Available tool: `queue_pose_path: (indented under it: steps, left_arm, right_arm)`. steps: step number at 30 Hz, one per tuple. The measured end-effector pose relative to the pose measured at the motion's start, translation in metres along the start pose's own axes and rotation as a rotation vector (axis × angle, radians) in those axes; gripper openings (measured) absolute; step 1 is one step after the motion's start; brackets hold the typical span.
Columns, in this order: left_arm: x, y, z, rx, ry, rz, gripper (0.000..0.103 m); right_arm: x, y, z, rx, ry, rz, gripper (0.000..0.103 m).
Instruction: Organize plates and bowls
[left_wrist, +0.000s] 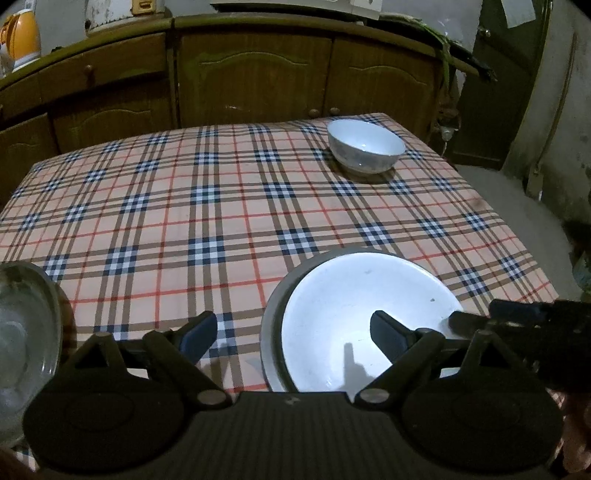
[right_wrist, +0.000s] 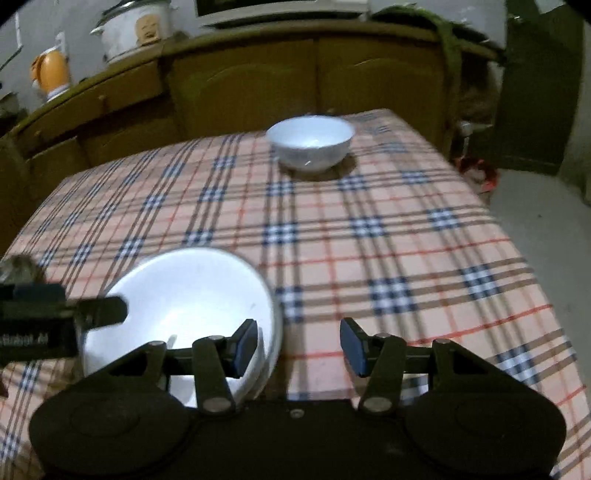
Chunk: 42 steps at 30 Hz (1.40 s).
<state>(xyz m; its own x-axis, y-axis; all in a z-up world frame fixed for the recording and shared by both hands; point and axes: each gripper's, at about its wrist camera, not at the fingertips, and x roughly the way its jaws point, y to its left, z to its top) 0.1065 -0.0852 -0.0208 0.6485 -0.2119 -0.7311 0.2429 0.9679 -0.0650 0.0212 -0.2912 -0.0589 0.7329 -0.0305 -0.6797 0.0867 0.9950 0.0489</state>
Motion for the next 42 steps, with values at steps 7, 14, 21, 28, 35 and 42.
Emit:
queue_pose_path:
  steps: [7,14,21,28,35,42]
  left_arm:
    - [0.000,0.000,0.007,-0.023,-0.005,-0.008,0.093]
    - [0.000,-0.007,0.024,-0.033,-0.012,-0.006,0.093]
    - [-0.003,-0.016,0.040,-0.022,-0.047,0.005,0.093]
    - [0.001,-0.027,0.051,0.007,-0.064,0.022,0.094]
    - [0.010,-0.035,0.061,0.022,-0.062,0.022,0.094]
    - [0.021,-0.041,0.070,0.016,-0.054,0.016,0.094]
  right_arm:
    - [-0.011,-0.008,0.010,0.041,-0.064,0.000,0.062]
    - [-0.019,-0.017,0.028,0.053,-0.106,0.027,0.062]
    - [-0.024,-0.022,0.045,0.042,-0.143,0.043,0.068]
    - [-0.027,-0.031,0.059,0.038,-0.174,0.042,0.070]
    - [-0.021,-0.038,0.069,0.031,-0.180,0.042,0.071]
    - [-0.012,-0.044,0.080,0.025,-0.178,0.037,0.072]
